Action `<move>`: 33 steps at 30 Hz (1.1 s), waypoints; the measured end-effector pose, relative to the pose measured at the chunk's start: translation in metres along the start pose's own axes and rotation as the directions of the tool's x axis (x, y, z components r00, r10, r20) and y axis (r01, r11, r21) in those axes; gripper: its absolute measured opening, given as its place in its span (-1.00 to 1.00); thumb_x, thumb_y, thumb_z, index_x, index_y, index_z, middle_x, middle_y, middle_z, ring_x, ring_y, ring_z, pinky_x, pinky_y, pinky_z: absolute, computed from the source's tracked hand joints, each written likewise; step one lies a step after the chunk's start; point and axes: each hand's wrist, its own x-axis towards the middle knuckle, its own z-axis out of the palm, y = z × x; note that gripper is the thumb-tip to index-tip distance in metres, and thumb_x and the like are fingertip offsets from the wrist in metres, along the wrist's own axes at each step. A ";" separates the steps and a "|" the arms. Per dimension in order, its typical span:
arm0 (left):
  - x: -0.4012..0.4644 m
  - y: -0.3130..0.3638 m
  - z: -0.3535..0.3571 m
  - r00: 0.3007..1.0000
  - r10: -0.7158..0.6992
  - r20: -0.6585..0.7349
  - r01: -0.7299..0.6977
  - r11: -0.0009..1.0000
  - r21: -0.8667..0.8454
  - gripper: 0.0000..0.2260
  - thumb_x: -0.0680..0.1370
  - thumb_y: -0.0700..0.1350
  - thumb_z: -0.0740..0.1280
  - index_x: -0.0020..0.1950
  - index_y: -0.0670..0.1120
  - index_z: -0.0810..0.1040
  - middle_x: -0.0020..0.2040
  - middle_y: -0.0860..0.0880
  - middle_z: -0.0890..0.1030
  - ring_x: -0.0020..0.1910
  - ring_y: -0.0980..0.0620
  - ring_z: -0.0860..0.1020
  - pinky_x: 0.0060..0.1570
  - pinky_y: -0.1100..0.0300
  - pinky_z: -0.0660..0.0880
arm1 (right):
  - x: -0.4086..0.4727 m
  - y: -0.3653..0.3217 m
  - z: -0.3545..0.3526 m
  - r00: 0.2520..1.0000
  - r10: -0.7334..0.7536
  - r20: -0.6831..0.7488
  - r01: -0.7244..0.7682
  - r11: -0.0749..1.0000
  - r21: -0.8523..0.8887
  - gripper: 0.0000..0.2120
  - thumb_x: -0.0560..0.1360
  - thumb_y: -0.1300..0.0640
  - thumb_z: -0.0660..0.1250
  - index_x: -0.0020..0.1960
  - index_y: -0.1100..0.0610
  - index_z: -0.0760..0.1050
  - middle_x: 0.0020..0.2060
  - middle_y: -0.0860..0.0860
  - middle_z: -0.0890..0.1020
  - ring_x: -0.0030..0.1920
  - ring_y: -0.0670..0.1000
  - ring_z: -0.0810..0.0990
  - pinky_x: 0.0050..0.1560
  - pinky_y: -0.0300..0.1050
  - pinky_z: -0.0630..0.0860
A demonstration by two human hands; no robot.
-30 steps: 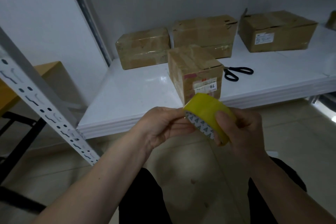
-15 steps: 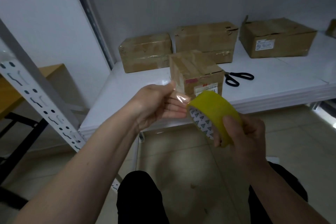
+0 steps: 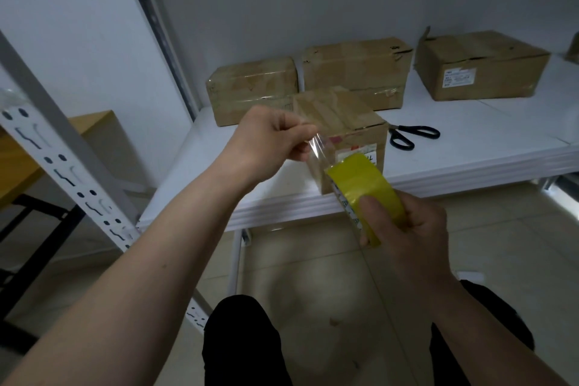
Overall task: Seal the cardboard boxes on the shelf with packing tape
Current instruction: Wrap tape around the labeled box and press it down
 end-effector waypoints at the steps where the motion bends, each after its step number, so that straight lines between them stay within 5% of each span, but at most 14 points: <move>1: 0.001 0.002 0.002 1.000 0.014 -0.027 -0.013 1.000 0.011 -0.88 0.58 -0.26 0.35 -0.04 -0.30 0.66 -0.31 -0.10 0.61 -0.43 0.18 0.57 -0.29 0.38 0.56 | 0.001 -0.001 0.001 1.000 0.018 0.006 -0.018 1.000 0.003 -0.63 0.34 -0.14 0.32 -0.36 0.18 0.52 -0.53 0.18 0.49 -0.54 -0.11 0.46 -0.44 -0.34 0.44; 9: 0.022 0.009 -0.003 0.991 0.069 -0.117 -0.068 0.998 0.012 -0.90 0.53 -0.32 0.40 -0.18 -0.20 0.64 -0.34 -0.07 0.61 -0.44 0.14 0.54 -0.22 0.20 0.64 | 0.006 0.000 0.001 0.995 0.096 0.033 -0.097 0.995 0.009 -0.63 0.36 -0.10 0.40 -0.36 0.21 0.53 -0.53 0.18 0.47 -0.50 -0.08 0.46 -0.44 -0.37 0.42; 13: 0.043 0.004 -0.003 0.973 0.130 -0.193 -0.108 0.987 0.119 -0.80 0.53 -0.15 0.45 -0.29 0.01 0.63 -0.34 0.07 0.64 -0.25 0.06 0.60 -0.01 0.01 0.60 | 0.009 -0.002 0.003 0.961 0.081 0.266 -0.091 0.996 0.024 -0.74 0.42 -0.06 0.32 -0.18 0.15 0.58 -0.34 0.06 0.66 -0.29 -0.06 0.65 -0.20 -0.29 0.54; 17: 0.063 -0.001 0.006 0.955 0.152 -0.256 -0.086 0.964 0.253 -0.79 0.50 -0.02 0.48 -0.33 0.15 0.59 -0.04 0.01 0.62 0.10 -0.04 0.57 0.17 0.03 0.50 | 0.017 -0.012 0.007 0.981 0.039 0.192 -0.049 0.998 0.048 -0.76 0.43 -0.05 0.32 -0.20 0.14 0.54 -0.43 0.05 0.62 -0.40 -0.13 0.60 -0.29 -0.37 0.48; 23: 0.082 -0.004 0.013 0.953 0.030 -0.303 0.012 0.991 0.136 -0.80 0.51 -0.07 0.47 -0.31 0.00 0.62 -0.34 0.07 0.62 -0.15 -0.05 0.58 -0.22 0.23 0.37 | 0.039 -0.030 0.013 0.990 0.092 0.111 -0.098 0.994 0.051 -0.68 0.42 -0.02 0.35 -0.24 0.26 0.53 -0.48 0.09 0.62 -0.43 -0.11 0.59 -0.32 -0.40 0.47; 27: 0.092 -0.012 0.015 0.961 -0.014 -0.275 0.059 0.986 0.157 -0.78 0.52 -0.06 0.46 -0.34 0.00 0.63 -0.44 0.03 0.55 -0.44 0.11 0.46 -0.23 0.16 0.43 | 0.050 -0.037 0.012 0.982 0.158 0.108 -0.160 0.987 0.011 -0.69 0.49 0.04 0.32 -0.25 0.30 0.53 -0.49 0.10 0.62 -0.45 -0.09 0.58 -0.35 -0.40 0.47; 33: 0.098 -0.024 0.018 0.962 -0.043 -0.271 0.087 0.984 0.153 -0.83 0.51 -0.04 0.47 -0.28 0.00 0.68 -0.12 0.01 0.72 -0.07 0.04 0.65 0.03 0.05 0.59 | 0.062 -0.046 0.008 0.955 0.200 0.221 -0.202 0.979 -0.014 -0.83 0.44 0.10 0.41 -0.21 0.21 0.58 -0.40 0.07 0.66 -0.36 -0.05 0.65 -0.25 -0.31 0.56</move>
